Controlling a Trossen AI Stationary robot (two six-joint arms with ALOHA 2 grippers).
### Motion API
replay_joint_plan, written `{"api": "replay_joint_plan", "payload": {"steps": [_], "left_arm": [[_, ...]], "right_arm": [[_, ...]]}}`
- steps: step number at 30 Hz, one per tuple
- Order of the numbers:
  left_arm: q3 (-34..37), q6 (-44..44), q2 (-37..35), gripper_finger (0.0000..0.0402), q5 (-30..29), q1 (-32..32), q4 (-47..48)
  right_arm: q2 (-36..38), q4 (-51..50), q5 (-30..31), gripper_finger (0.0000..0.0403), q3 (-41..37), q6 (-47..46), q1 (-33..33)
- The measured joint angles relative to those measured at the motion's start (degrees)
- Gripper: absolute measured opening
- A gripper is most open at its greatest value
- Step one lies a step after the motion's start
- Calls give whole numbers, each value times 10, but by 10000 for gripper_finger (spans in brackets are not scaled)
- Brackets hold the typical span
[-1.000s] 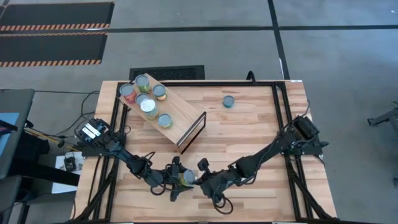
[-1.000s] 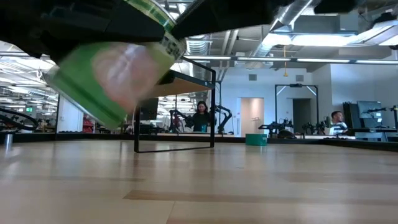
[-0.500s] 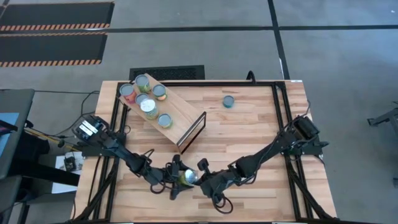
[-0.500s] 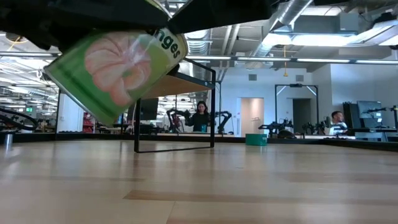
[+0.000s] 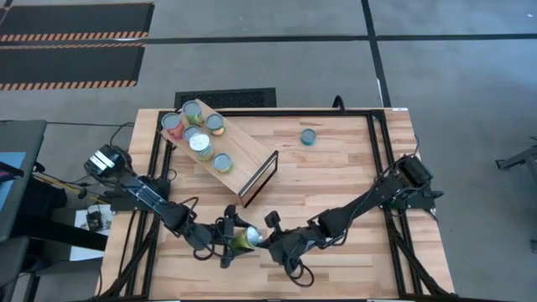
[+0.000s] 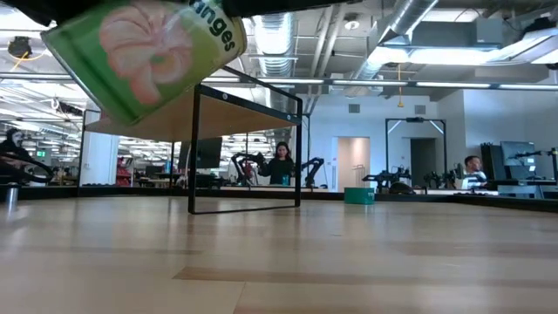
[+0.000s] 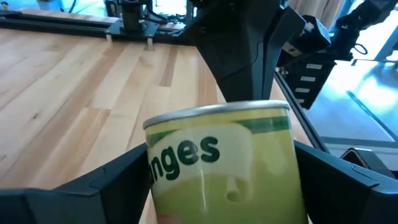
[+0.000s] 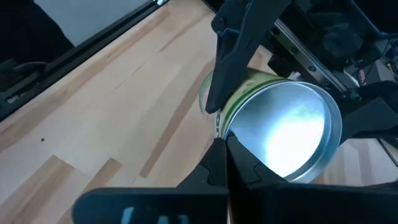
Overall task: Pick and place cans onto a shelf
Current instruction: Put the canned oranges on the shelf
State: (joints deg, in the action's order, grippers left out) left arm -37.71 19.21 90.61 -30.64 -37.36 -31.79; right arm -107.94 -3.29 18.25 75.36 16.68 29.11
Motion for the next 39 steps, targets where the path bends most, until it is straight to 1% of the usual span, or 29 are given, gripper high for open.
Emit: {"api": "replay_joint_plan", "payload": {"steps": [8, 12, 14, 18, 20, 23, 27, 29, 34, 39], "left_arm": [[0, 15, 10, 330, 18, 1, 3], [1, 39, 11, 330, 26, 7, 8], [1, 40, 11, 330, 39, 10, 7], [1, 33, 11, 330, 84, 18, 5], [1, 41, 11, 332, 95, 19, 4], [2, 42, 11, 346, 107, 19, 8], [3, 38, 12, 383, 121, 17, 13], [3, 29, 13, 395, 122, 17, 14], [3, 25, 13, 381, 103, 17, 16], [3, -6, 13, 378, 138, 17, 20]], "right_arm": [[-1, -12, -10, 3, 5, -7, -3], [-2, -13, -23, 3, 5, -16, -8], [-2, -12, -23, 2, 5, -14, -8], [-2, -11, -27, 3, 5, -14, -7], [-2, -10, -30, 3, 5, -15, -7], [-2, -13, -35, 2, 5, -16, -7], [-2, -17, -35, 4, 5, -17, -6], [-2, -19, -34, 5, 4, -17, -5], [-2, -26, -33, 3, 4, -18, -5], [-1, -53, -34, 5, 7, -30, -1]]}}
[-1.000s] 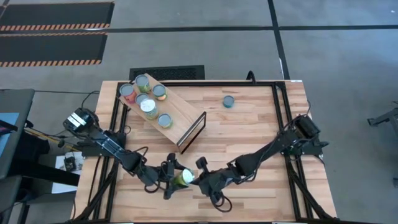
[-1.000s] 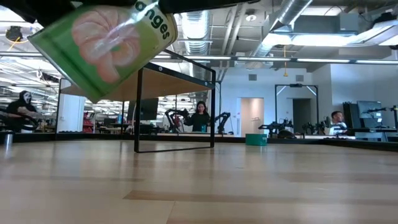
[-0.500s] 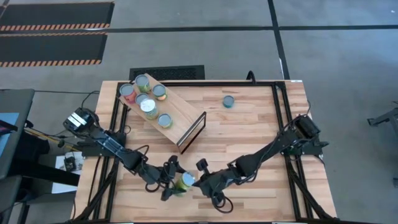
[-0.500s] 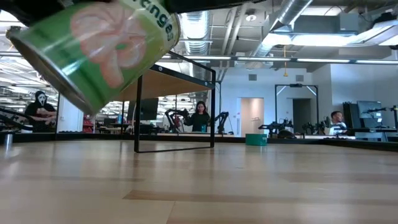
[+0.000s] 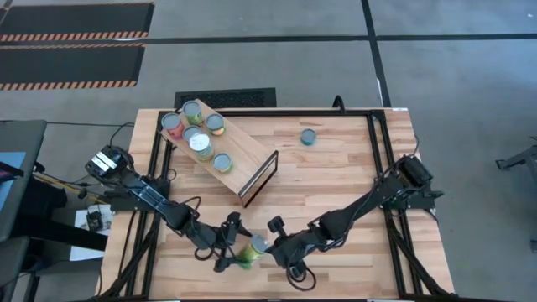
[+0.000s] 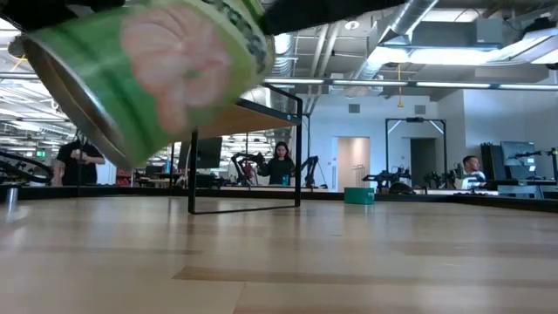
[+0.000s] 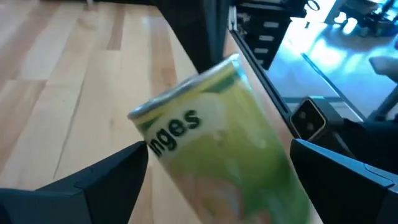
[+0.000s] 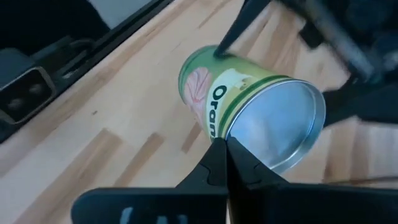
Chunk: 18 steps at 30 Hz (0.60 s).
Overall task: Pick and place cans onto a shelf
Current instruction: Put the canned oranges on the shelf
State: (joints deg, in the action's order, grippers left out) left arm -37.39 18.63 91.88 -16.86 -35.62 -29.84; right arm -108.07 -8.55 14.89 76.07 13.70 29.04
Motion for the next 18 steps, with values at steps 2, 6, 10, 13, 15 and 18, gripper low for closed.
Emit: {"api": "replay_joint_plan", "payload": {"steps": [2, 6, 10, 13, 15, 18], "left_arm": [[0, 1, -2, 378, 1, 0, 15], [-1, 13, -11, 377, -11, -1, 50], [-1, 12, -11, 377, -52, -9, 55], [2, 11, -11, 377, -82, -19, 55], [4, 13, -11, 377, -90, -25, 56], [8, 27, -11, 377, -91, -28, 55]], "right_arm": [[0, -39, 2, 4, 10, -14, 4], [0, -126, 4, 3, 39, -40, 6], [0, -217, 4, 5, 65, -78, 5], [0, -257, 3, 4, 69, -93, 0], [0, -264, 2, 3, 69, -94, -5], [0, -263, 0, 4, 69, -92, -16]]}}
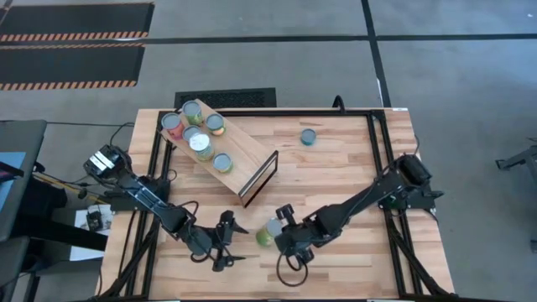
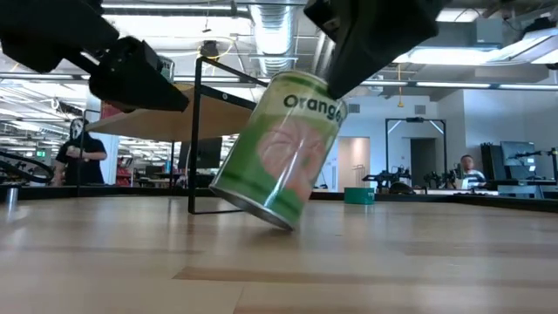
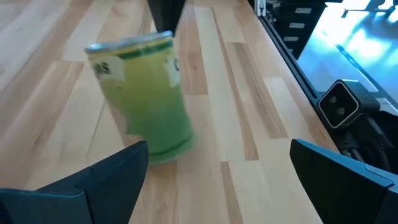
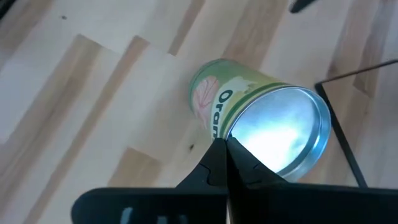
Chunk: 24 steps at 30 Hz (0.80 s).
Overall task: Pick and place cans onto a shelf
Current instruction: Put the canned oranges on the shelf
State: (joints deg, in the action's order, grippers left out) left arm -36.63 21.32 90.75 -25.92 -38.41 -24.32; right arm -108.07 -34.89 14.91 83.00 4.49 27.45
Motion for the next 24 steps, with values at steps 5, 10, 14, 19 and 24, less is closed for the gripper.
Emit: {"api": "replay_joint_plan", "payload": {"steps": [5, 10, 14, 19, 24], "left_arm": [[1, 19, 0, 377, 2, -2, 1], [1, 19, 0, 377, 1, -2, 7], [1, 19, 0, 377, -3, -2, 7], [1, 19, 0, 377, -4, -2, 7], [1, 19, 0, 377, -8, -2, 6]], "right_arm": [[0, 12, -15, 4, 0, 4, -15], [0, 33, -16, 8, 1, 19, -17], [0, 31, -21, 9, 1, 20, -17], [-1, -35, -5, 7, 26, 18, -10], [0, -86, 1, 7, 67, 18, -6]]}}
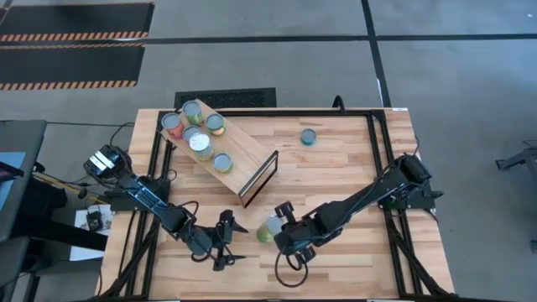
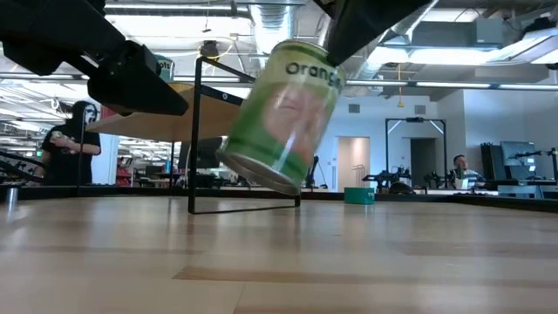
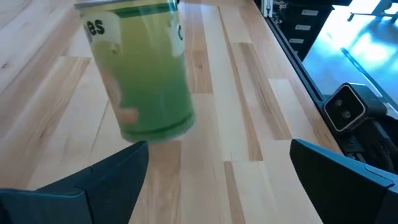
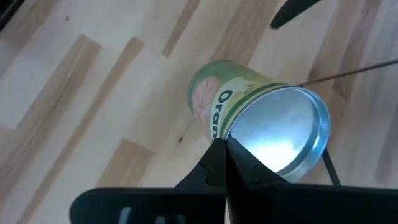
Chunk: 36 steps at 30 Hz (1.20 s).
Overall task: Pick and place cans onto a shelf
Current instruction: Put the canned oranges on the shelf
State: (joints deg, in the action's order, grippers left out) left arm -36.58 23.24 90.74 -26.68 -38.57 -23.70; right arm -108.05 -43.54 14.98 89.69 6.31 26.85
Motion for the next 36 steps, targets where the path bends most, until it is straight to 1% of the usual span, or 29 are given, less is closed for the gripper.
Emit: {"api": "replay_joint_plan", "payload": {"steps": [7, 16, 30, 36], "left_arm": [[0, 0, 0, 377, -4, 0, 0], [0, 1, 0, 377, -8, 0, 1], [0, 1, 0, 377, -11, 0, 2], [0, 1, 0, 377, -22, 0, 3]], "right_arm": [[0, -63, 0, 7, 7, -17, -9], [0, -90, -10, 7, 7, -33, -15], [0, -86, -23, 8, 7, -35, -19], [0, -78, -29, 28, 7, -35, -19]]}}
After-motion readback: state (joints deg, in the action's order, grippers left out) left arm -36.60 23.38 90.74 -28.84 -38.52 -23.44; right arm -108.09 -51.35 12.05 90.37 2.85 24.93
